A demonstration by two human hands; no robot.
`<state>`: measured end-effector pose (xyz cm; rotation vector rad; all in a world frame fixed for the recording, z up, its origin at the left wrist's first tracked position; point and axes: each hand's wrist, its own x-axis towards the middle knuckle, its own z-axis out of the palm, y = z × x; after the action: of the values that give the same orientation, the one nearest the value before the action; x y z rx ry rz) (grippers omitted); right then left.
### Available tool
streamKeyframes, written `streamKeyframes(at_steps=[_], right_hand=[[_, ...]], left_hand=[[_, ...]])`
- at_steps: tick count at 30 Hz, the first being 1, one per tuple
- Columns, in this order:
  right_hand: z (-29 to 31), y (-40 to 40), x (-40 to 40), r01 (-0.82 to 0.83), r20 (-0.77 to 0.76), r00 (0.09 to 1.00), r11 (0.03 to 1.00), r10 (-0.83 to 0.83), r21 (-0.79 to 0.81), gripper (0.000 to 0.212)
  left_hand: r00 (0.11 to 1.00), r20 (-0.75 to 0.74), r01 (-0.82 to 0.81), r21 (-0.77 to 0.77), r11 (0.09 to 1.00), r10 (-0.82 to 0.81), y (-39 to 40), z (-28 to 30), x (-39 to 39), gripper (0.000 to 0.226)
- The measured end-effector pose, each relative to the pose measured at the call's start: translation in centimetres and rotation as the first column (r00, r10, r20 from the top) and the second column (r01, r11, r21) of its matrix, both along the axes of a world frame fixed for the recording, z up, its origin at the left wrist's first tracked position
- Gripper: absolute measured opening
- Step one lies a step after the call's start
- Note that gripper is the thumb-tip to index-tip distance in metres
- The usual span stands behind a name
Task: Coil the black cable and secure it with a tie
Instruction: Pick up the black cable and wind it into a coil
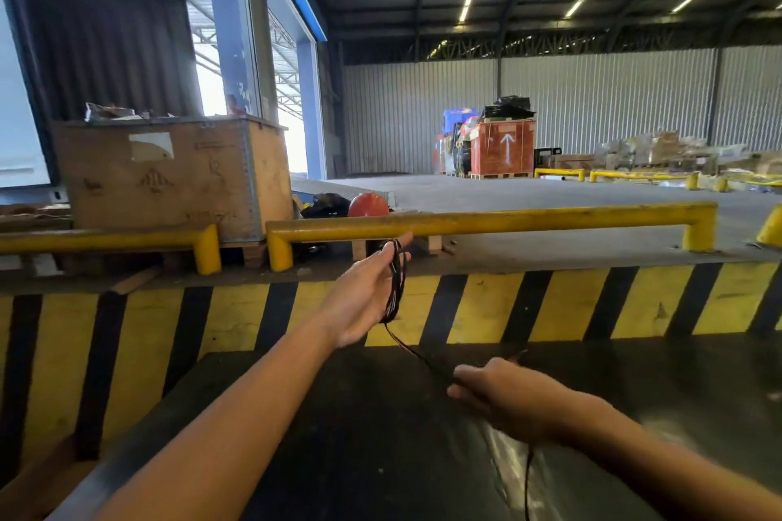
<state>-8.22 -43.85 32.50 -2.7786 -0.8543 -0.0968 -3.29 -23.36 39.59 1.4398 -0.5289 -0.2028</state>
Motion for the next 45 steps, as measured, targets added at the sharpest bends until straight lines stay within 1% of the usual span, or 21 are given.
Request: streamKeyframes(at_steps=[2, 4, 6, 8, 10, 12, 15, 16, 18, 21, 22, 24, 27, 29, 31, 34, 36, 38, 41, 43, 45], right_hand=[[2.4, -2.0, 1.3, 0.078, 0.066, 0.995, 0.997, -0.077, -0.007, 0.027], [4.8, -3.8, 2.3, 0.090, 0.176, 0.981, 0.996, -0.085, -0.024, 0.028], [7.4, -5.1, 2.8, 0.107, 0.269, 0.957, 0.994, -0.108, 0.019, 0.026], [8.7, -5.6, 3.3, 0.119, 0.321, 0.935, 0.986, -0.150, 0.113, 0.023], [8.7, -5.5, 3.8, 0.117, 0.352, 0.915, 0.964, -0.198, 0.237, 0.021], [7.1, -4.8, 4.1, 0.106, 0.356, 0.903, 0.927, -0.241, 0.359, 0.019], [3.2, -2.9, 3.9, 0.041, 0.291, 0.940, 0.904, -0.180, 0.426, 0.013], [1.8, -2.0, 3.7, 0.037, 0.239, 0.959, 0.908, -0.150, 0.418, 0.013], [-0.7, -0.2, 2.9, 0.093, 0.109, 0.984, 0.929, -0.141, 0.359, 0.014], [-2.6, 1.3, 1.3, 0.025, 0.030, 0.999, 0.983, -0.031, 0.185, 0.014], [-2.2, 1.2, 0.9, -0.004, 0.023, 1.000, 0.989, 0.000, 0.151, 0.015], [-0.5, -0.1, 0.8, -0.010, 0.044, 0.999, 0.991, 0.004, 0.134, 0.018], [3.5, -2.7, 1.8, 0.008, 0.167, 0.985, 0.992, -0.029, 0.130, 0.023], [6.0, -4.0, 2.4, 0.028, 0.270, 0.961, 0.994, -0.055, 0.104, 0.020], [7.9, -4.9, 2.8, 0.048, 0.326, 0.940, 0.987, -0.097, 0.154, 0.014], [8.7, -5.1, 3.7, 0.096, 0.382, 0.895, 0.937, -0.230, 0.337, 0.016], [7.5, -4.6, 4.1, 0.124, 0.352, 0.887, 0.887, -0.300, 0.444, 0.017], [5.0, -3.5, 3.9, 0.100, 0.328, 0.914, 0.916, -0.238, 0.387, 0.019], [0.8, -0.8, 2.8, 0.070, 0.165, 0.979, 0.959, -0.118, 0.274, 0.021], [-0.9, 1.0, 1.9, 0.028, 0.077, 0.996, 0.977, -0.045, 0.210, 0.029], [-0.7, 2.0, 0.9, -0.037, 0.027, 0.999, 0.992, 0.034, 0.117, 0.029]], left_hand=[[0.990, 0.129, -0.091, 0.310, 0.946, 0.053, 0.9, -1.1, 0.4, 0.040], [0.986, 0.170, -0.101, 0.574, 0.812, 0.002, 1.1, -2.2, 0.3, 0.042], [0.997, 0.040, 0.022, 0.713, 0.701, -0.072, 0.7, -3.2, -0.2, 0.041], [0.972, -0.159, 0.235, 0.714, 0.660, -0.175, 0.0, -4.0, -0.7, 0.042], [0.890, -0.312, 0.457, 0.589, 0.667, -0.334, -0.9, -4.1, -1.5, 0.041], [0.777, -0.376, 0.626, 0.372, 0.685, -0.506, -1.8, -3.4, -2.4, 0.043], [0.712, -0.252, 0.673, -0.019, 0.739, -0.655, -2.9, -1.3, -3.2, 0.049], [0.744, -0.181, 0.628, -0.138, 0.766, -0.643, -3.2, -0.4, -3.3, 0.048], [0.879, -0.077, 0.426, -0.315, 0.848, -0.470, -3.8, 1.4, -3.0, 0.045], [0.996, 0.011, 0.089, -0.398, 0.913, -0.092, -3.0, 3.2, -1.5, 0.040], [0.999, 0.042, 0.007, -0.339, 0.941, 0.007, -2.4, 3.1, -1.1, 0.037], [0.980, 0.157, -0.117, -0.055, 0.992, 0.124, -1.3, 2.2, -0.3, 0.031], [0.940, 0.329, -0.236, 0.435, 0.869, 0.091, -0.3, -0.3, 0.0, 0.037], [0.964, 0.267, -0.184, 0.616, 0.766, 0.016, -0.3, -1.8, -0.1, 0.037], [0.994, 0.037, 0.047, 0.706, 0.707, -0.103, -0.6, -2.9, -0.6, 0.035], [0.875, -0.314, 0.481, 0.480, 0.734, -0.368, -1.8, -3.2, -2.0, 0.038], [0.775, -0.351, 0.618, 0.242, 0.748, -0.526, -2.7, -2.4, -3.1, 0.041], [0.723, -0.274, 0.658, -0.008, 0.753, -0.635, -3.3, -0.9, -3.8, 0.044], [0.806, -0.096, 0.543, -0.274, 0.794, -0.585, -3.7, 1.9, -3.8, 0.045], [0.928, -0.041, 0.339, -0.319, 0.885, -0.370, -3.5, 3.4, -3.2, 0.042], [0.994, 0.014, 0.110, -0.295, 0.949, -0.110, -2.8, 3.9, -2.2, 0.040]])
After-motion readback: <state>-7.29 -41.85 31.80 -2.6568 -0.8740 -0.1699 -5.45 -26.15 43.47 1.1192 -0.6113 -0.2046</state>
